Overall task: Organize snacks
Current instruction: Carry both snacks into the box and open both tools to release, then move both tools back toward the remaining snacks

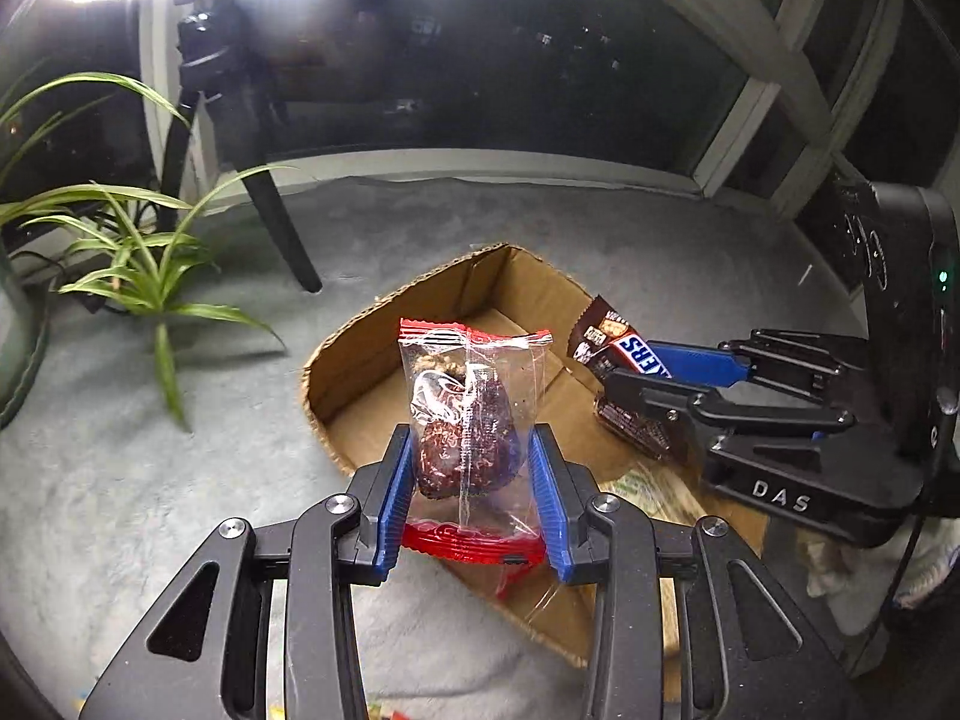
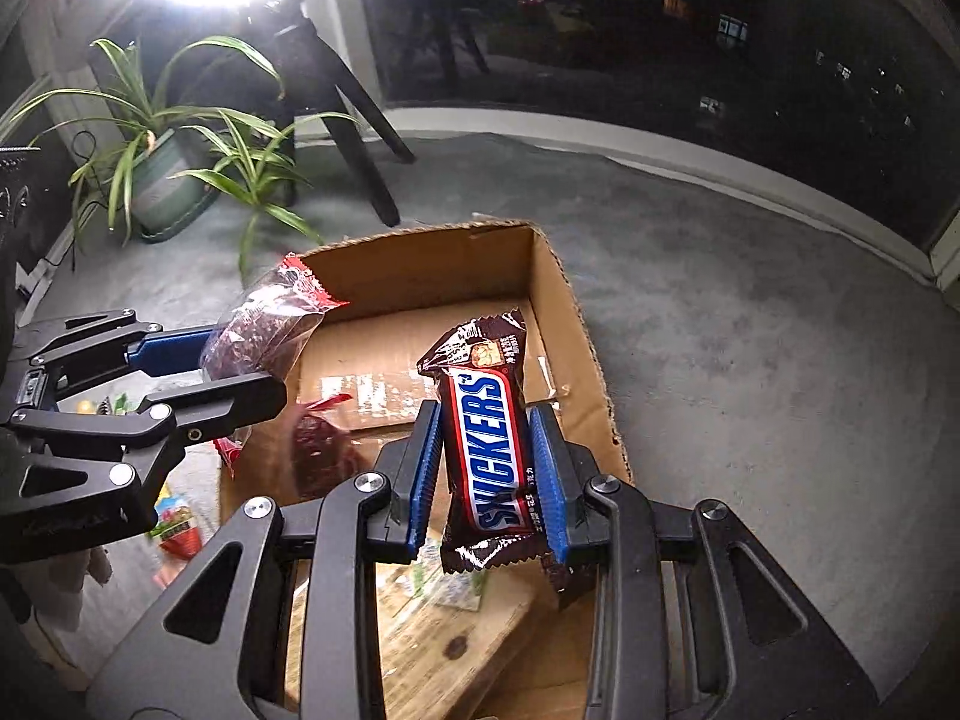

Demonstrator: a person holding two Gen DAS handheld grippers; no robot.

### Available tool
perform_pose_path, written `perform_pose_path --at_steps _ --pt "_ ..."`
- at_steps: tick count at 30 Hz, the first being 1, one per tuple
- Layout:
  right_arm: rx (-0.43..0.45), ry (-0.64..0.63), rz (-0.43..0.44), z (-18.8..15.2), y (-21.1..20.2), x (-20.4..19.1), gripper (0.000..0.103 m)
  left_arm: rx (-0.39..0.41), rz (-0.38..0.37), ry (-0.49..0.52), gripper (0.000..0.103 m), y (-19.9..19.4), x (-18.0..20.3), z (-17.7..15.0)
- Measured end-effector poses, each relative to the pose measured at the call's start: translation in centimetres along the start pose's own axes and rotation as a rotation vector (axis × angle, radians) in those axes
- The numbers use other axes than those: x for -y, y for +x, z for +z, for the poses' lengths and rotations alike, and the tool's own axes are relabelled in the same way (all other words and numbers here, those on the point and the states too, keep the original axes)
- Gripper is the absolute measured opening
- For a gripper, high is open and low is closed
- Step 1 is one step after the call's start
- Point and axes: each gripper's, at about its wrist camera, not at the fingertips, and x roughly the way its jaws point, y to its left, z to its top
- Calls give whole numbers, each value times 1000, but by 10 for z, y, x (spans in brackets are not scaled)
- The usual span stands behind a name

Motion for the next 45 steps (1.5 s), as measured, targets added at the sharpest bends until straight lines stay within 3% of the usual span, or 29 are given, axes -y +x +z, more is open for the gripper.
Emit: perform_pose_path --at_steps 6,8,10,19,26,28,32,37,45 --pt "-7 -3 0 -3 3 1 33 -25 34 9 40 9 7 2" --pt "2 1 0 -2 2 1 47 -34 38 22 44 11 10 2" --pt "15 1 -9 -2 -1 1 54 -29 54 24 45 8 10 2" --pt "52 31 -2 -3 -26 -4 54 23 42 12 45 -24 0 0" --pt "131 50 21 -14 -67 -20 54 102 35 -11 45 -82 -26 -14" --pt "157 55 39 -18 -81 -30 54 124 38 -21 45 -103 -39 -24" --pt "195 35 53 -28 -102 -54 71 158 56 -55 45 -141 -67 -46" --pt "203 7 113 -42 -119 -96 71 180 102 -106 45 -178 -103 -83" --pt "144 -62 172 -62 -104 -161 71 157 190 -218 45 -210 -163 -145"
